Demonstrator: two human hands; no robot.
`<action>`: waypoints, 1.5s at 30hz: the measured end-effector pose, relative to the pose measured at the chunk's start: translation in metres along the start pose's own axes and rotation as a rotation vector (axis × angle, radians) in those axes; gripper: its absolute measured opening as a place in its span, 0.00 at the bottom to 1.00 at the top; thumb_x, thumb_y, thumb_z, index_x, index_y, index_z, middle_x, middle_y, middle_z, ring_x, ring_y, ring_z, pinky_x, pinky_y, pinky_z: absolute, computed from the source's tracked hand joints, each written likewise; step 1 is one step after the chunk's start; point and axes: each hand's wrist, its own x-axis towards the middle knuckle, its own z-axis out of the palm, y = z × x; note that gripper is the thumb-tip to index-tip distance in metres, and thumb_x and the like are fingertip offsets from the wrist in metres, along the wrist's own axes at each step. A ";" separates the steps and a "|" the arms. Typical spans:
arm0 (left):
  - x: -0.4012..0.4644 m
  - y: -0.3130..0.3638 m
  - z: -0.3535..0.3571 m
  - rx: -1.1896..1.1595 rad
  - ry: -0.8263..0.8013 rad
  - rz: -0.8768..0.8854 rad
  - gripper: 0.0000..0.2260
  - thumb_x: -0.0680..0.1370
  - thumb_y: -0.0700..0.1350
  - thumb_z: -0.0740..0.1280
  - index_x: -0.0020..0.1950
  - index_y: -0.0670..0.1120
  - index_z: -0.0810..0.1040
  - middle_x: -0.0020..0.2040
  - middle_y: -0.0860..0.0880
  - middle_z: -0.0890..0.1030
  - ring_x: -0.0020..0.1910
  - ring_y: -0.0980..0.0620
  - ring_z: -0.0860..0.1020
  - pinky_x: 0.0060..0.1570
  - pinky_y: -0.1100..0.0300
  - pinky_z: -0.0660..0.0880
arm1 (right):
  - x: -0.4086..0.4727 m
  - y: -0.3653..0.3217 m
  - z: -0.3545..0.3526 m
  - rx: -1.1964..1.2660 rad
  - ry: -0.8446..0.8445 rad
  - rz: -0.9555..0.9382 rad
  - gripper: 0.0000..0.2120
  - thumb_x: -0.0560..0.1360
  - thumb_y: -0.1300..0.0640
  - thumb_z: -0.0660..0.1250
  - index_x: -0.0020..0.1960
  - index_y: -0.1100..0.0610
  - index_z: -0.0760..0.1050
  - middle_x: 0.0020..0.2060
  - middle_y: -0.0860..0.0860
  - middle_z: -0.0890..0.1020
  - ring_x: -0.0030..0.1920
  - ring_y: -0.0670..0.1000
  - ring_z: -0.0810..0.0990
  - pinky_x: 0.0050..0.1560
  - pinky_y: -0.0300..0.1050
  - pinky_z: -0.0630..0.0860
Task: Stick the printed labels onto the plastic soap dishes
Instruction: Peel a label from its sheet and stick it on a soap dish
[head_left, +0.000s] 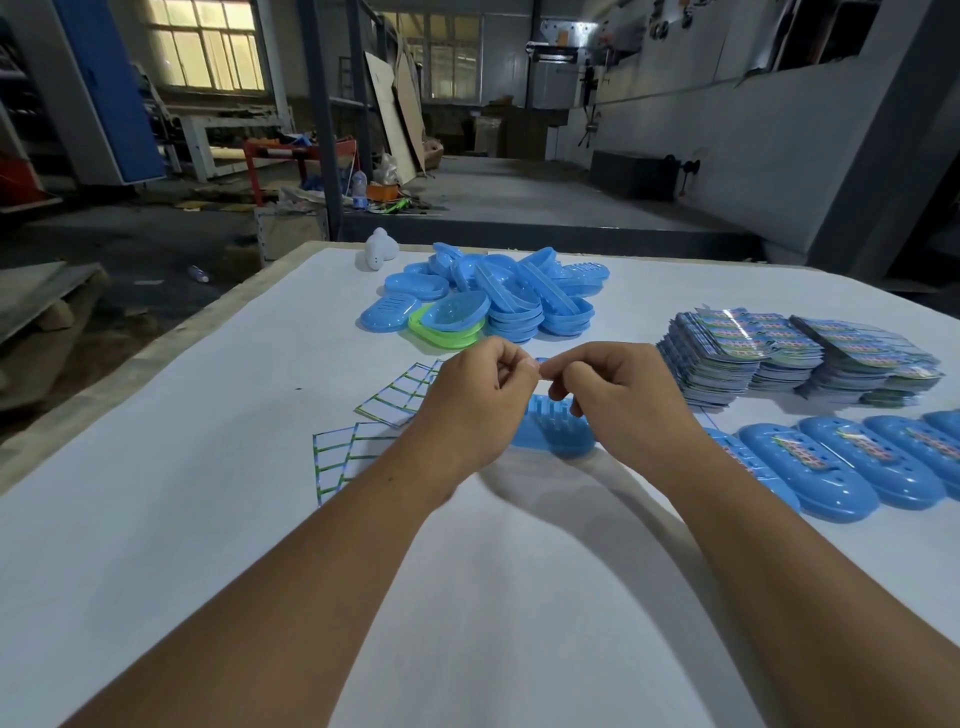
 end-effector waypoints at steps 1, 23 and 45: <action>0.000 0.000 0.000 -0.012 -0.003 -0.005 0.09 0.80 0.50 0.64 0.41 0.52 0.76 0.27 0.62 0.74 0.27 0.61 0.69 0.33 0.62 0.69 | 0.001 0.001 0.000 -0.027 0.024 0.005 0.14 0.75 0.60 0.64 0.39 0.48 0.85 0.31 0.45 0.84 0.30 0.47 0.75 0.34 0.44 0.73; 0.006 -0.001 -0.003 -0.143 -0.076 -0.165 0.15 0.80 0.51 0.64 0.41 0.40 0.75 0.28 0.55 0.66 0.27 0.57 0.65 0.25 0.67 0.62 | 0.008 0.004 -0.010 -0.072 0.079 0.202 0.19 0.66 0.47 0.65 0.37 0.65 0.78 0.30 0.57 0.75 0.32 0.50 0.69 0.34 0.47 0.67; 0.008 -0.009 0.005 0.212 -0.114 -0.226 0.13 0.77 0.50 0.69 0.39 0.42 0.83 0.34 0.44 0.82 0.35 0.47 0.74 0.42 0.53 0.76 | 0.010 0.017 -0.012 -0.464 -0.041 0.220 0.17 0.73 0.45 0.75 0.32 0.55 0.82 0.18 0.46 0.71 0.20 0.45 0.67 0.23 0.38 0.60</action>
